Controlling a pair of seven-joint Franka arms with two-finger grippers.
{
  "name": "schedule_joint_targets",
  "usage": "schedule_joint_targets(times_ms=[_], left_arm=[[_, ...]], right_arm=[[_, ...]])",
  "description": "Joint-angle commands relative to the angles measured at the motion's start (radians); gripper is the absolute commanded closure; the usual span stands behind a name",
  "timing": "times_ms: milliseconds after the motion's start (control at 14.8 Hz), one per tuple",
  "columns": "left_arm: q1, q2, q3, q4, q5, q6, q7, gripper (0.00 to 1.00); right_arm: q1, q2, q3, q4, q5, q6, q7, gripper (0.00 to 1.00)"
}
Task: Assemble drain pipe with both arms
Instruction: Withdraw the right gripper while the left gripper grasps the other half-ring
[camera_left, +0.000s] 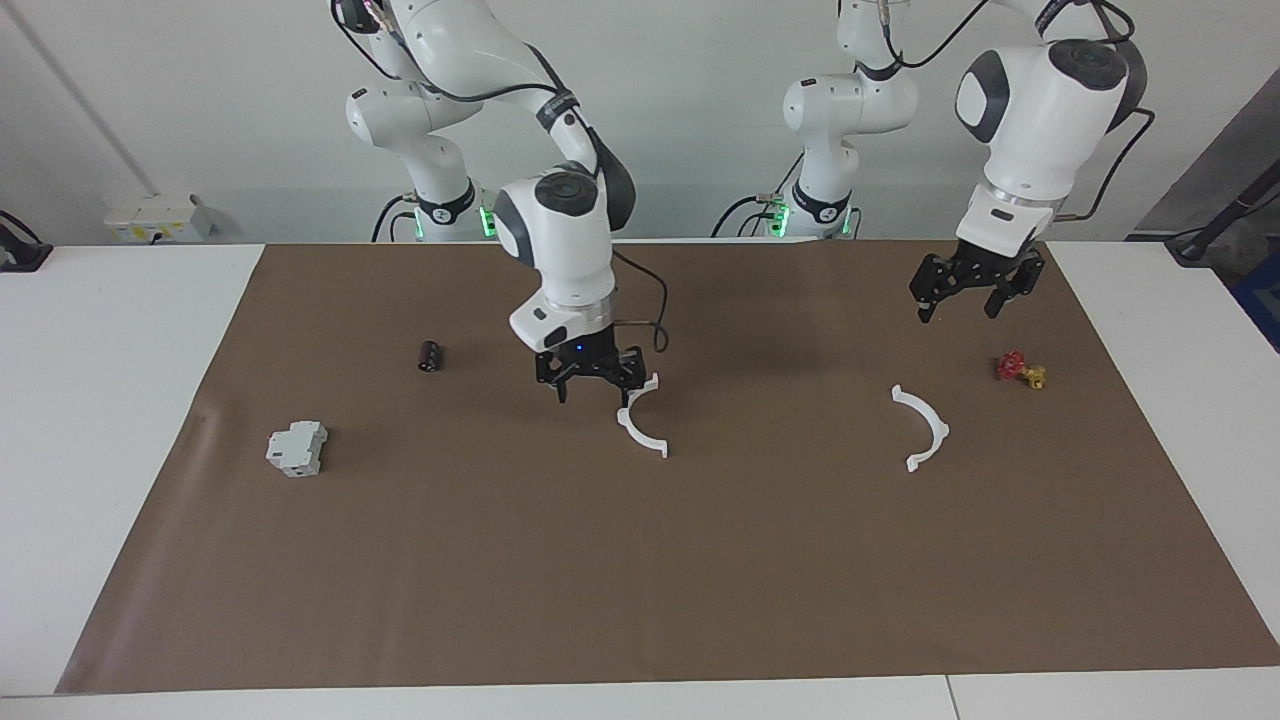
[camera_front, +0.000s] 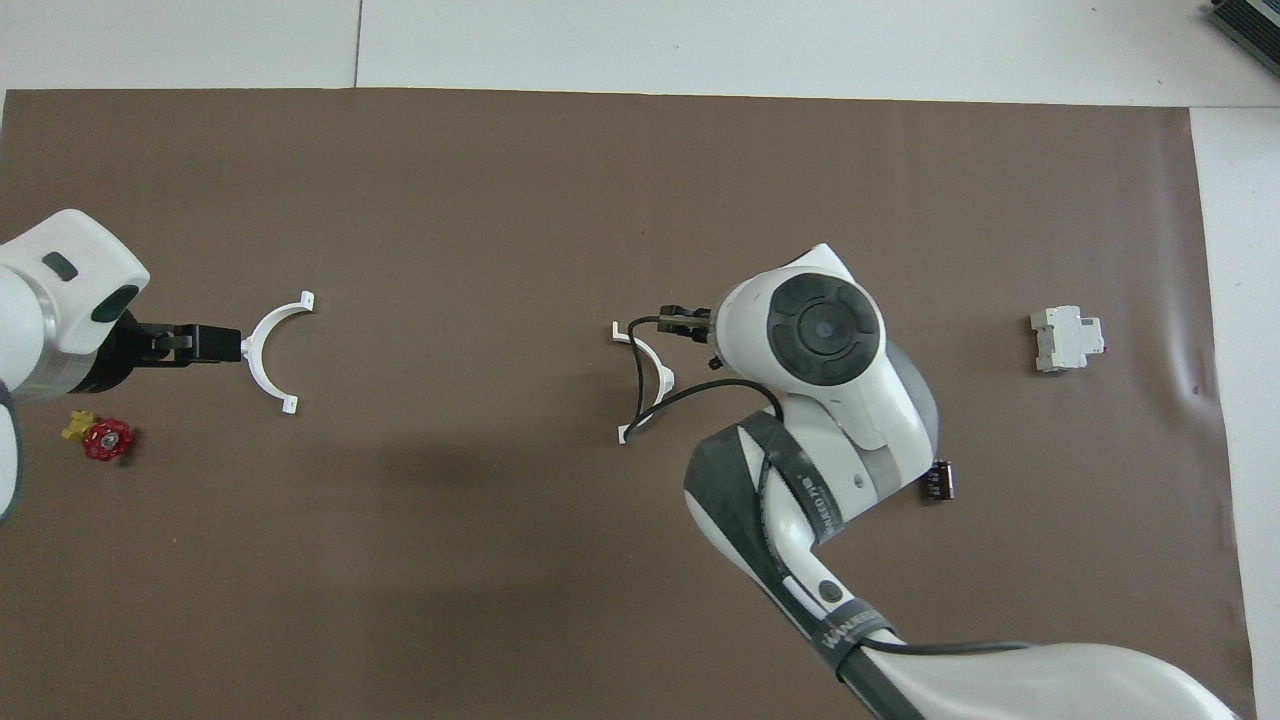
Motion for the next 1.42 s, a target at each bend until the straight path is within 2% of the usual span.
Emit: schedule_joint_targets(times_ms=[0,135,270,406,541,676,1082,1217,1352], left_arm=[[0.018,0.09,-0.001,-0.036,-0.003,0.124,-0.016,0.0],[0.045,0.141,-0.001,-0.06,-0.003,0.232,-0.028,0.0],[0.084,0.144,-0.001,-0.132,-0.003,0.347,-0.036,0.0],[0.119,0.144,-0.001,-0.18,-0.003,0.403,-0.039,0.0],[0.125,0.184,-0.003,-0.183,-0.003,0.426,-0.123,0.0],[0.11,0.199,-0.003,-0.192,-0.003,0.461,-0.249,0.0],[0.104,0.254,-0.003,-0.258,-0.003,0.539,-0.266,0.0],[0.105,0.264,-0.001,-0.304,-0.003,0.601,-0.277,0.0],[0.105,0.267,-0.001,-0.311,-0.003,0.61,-0.272,0.0]], right_arm=[[-0.127,-0.084,0.009,-0.016,0.011,-0.076,-0.142,0.0],[-0.22,-0.141,0.01,-0.013,0.011,-0.164,-0.244,0.0],[-0.288,-0.196,0.01,-0.011,0.013,-0.277,-0.353,0.0],[-0.331,-0.236,0.01,-0.014,0.013,-0.407,-0.367,0.0],[-0.372,-0.268,0.009,-0.022,0.013,-0.501,-0.402,0.0],[-0.42,-0.29,0.009,-0.025,0.013,-0.559,-0.488,0.0],[-0.577,-0.334,0.004,-0.004,0.029,-0.597,-0.716,0.0],[-0.589,-0.336,0.006,0.051,0.043,-0.635,-0.727,0.0],[-0.581,-0.305,0.007,0.167,0.028,-0.726,-0.726,0.0]])
